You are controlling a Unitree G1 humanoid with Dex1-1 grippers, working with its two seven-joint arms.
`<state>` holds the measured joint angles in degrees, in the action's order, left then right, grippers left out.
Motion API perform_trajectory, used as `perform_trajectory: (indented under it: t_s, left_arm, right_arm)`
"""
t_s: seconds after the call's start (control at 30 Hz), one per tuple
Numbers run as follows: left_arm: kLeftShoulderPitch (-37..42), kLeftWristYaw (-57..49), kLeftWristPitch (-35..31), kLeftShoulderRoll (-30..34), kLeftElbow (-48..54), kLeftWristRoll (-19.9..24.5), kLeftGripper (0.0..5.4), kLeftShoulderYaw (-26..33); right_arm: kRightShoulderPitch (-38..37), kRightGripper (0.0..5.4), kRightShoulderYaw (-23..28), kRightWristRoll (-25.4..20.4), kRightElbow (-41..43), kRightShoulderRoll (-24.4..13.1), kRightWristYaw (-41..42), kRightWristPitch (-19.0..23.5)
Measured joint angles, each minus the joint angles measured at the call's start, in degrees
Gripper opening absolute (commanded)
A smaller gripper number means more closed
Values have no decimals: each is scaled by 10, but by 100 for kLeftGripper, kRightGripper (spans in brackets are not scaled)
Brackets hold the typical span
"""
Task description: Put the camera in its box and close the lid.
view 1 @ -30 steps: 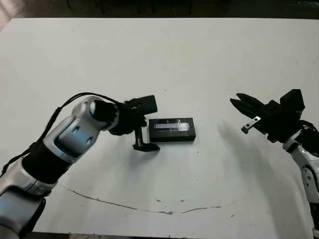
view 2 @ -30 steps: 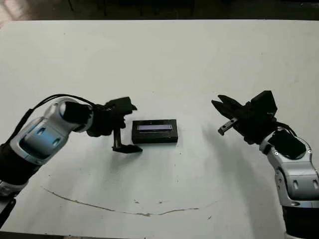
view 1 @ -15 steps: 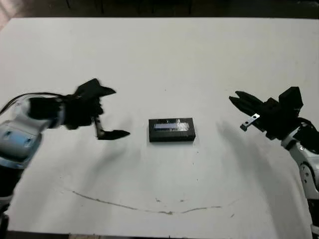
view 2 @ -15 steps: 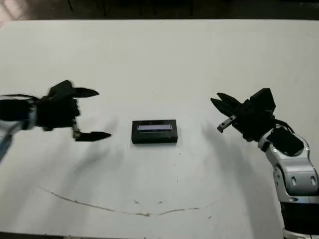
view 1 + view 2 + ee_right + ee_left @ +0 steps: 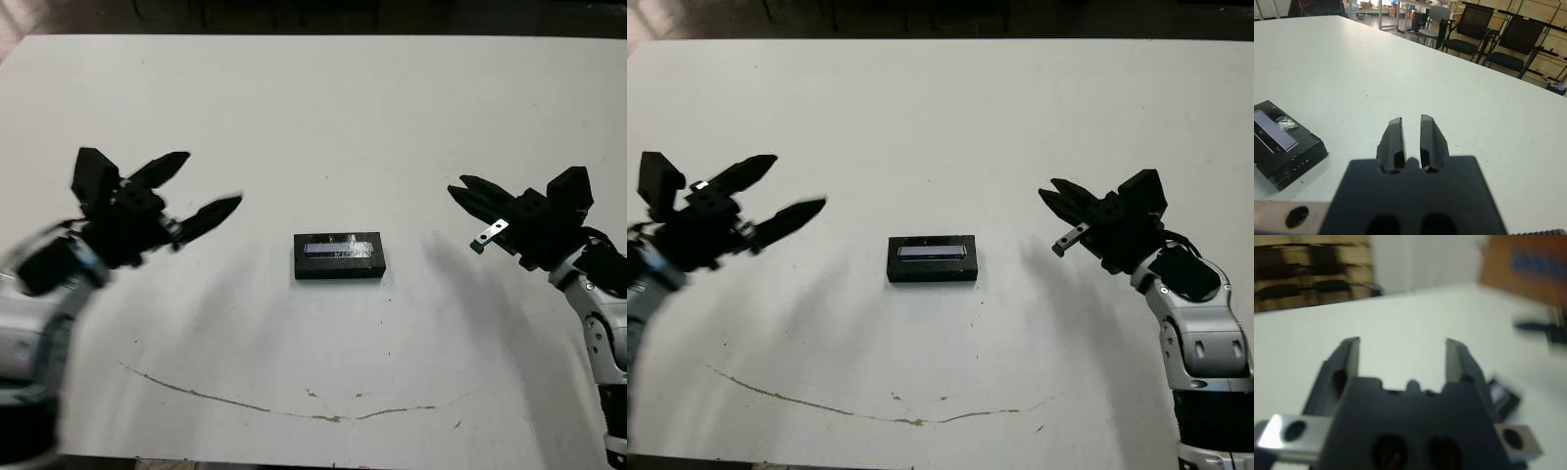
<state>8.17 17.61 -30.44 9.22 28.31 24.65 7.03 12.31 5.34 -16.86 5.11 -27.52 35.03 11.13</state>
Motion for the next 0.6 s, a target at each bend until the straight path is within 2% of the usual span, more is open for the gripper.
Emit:
perform_trajectory:
  t_s: [0.1, 0.23, 0.3, 0.43, 0.6]
  left_arm:
    - [-3, -88, -65, -77, 38, 7, 148, -61]
    - [14, -150, -141, -119, 55, 6, 53, -132]
    - [20, -172, -152, -137, 47, -8, 7, -165]
    - [20, -204, -158, -166, 7, -40, 1, -214]
    - [0, -223, -176, -171, -38, -50, 1, -251]
  right_arm:
    - [-2, 0, -1, 3, 11, 5, -7, 0]
    - [-6, 0, -2, 4, 14, 6, -8, 0]
    - [-10, 0, -2, 4, 20, 6, -11, 0]
    - [-18, 0, -2, 3, 26, 6, -15, 0]
    - [-24, 0, -3, 7, 26, 6, -16, -2]
